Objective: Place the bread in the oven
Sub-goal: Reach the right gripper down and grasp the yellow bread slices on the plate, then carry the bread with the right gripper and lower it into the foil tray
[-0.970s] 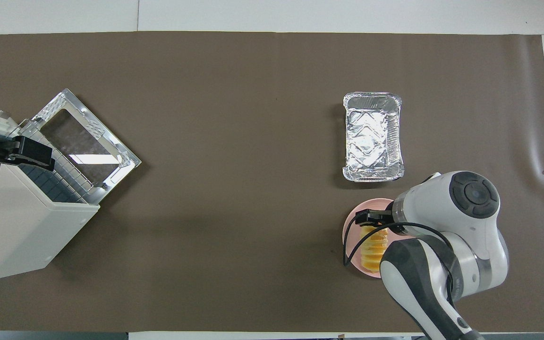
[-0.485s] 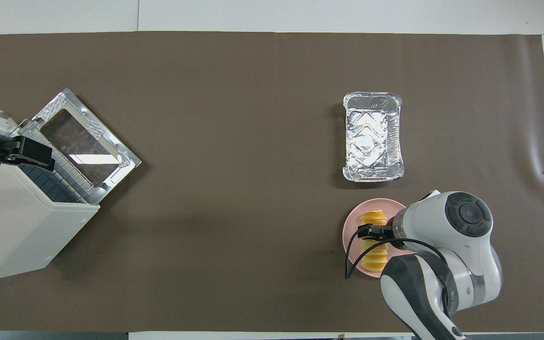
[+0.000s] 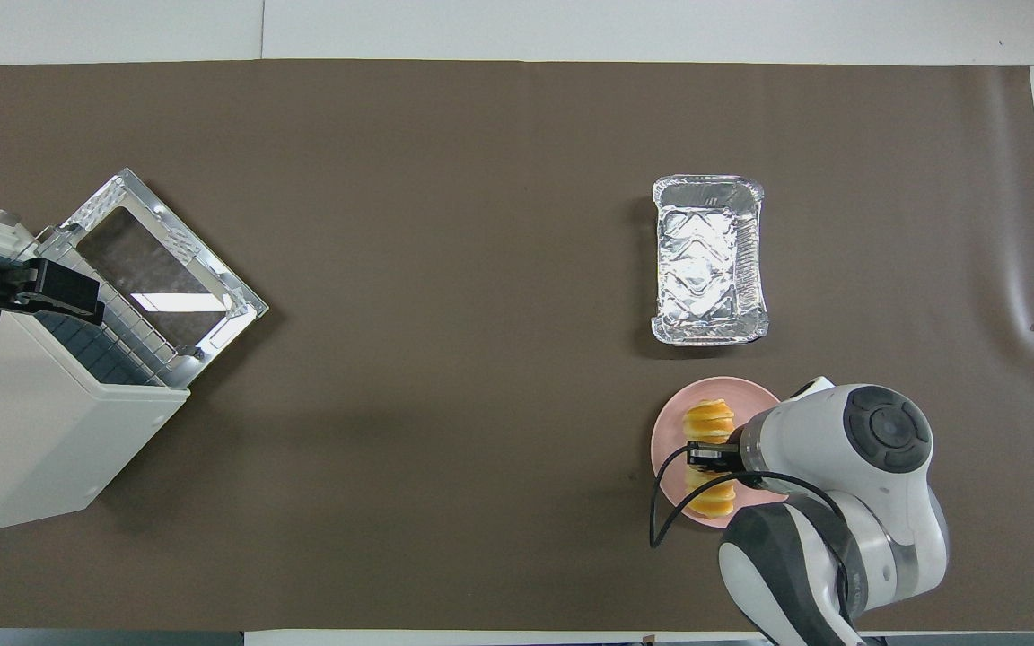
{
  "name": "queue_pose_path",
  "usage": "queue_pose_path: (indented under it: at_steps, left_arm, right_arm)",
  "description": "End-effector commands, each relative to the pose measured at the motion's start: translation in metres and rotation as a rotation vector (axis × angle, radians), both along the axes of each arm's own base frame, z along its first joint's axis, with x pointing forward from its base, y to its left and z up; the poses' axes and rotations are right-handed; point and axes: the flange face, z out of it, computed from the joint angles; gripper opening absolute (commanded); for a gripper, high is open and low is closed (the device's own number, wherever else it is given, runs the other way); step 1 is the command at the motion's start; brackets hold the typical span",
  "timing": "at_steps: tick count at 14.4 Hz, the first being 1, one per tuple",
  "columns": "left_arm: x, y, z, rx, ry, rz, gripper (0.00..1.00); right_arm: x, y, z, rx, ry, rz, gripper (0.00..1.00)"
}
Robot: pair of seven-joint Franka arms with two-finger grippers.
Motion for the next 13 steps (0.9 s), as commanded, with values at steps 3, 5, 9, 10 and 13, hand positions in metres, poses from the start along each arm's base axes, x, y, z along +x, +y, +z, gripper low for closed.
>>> queue_pose_path:
  at_steps: [3,5,9,10,13]
  left_arm:
    - [-0.004,0.003,0.005,0.008,-0.018,-0.008,1.0]
    - [-0.004,0.003,0.005,0.008,-0.018,-0.008,1.0]
    - [-0.003,0.003,0.004,0.008,-0.017,-0.008,1.0]
    - [-0.003,0.003,0.004,0.008,-0.017,-0.008,1.0]
    - [-0.004,0.003,0.004,0.008,-0.015,-0.008,1.0]
  right_arm:
    - [0.028,0.004,0.059,0.046,0.008,-0.027,0.0]
    - [0.062,-0.011,0.105,0.055,-0.021,-0.021,0.0]
    - [0.144,-0.053,0.153,0.088,-0.08,0.06,0.0]
    - [0.16,-0.057,0.151,0.089,-0.093,0.059,0.0]
    - [0.207,-0.045,0.139,0.085,-0.152,0.061,0.0]
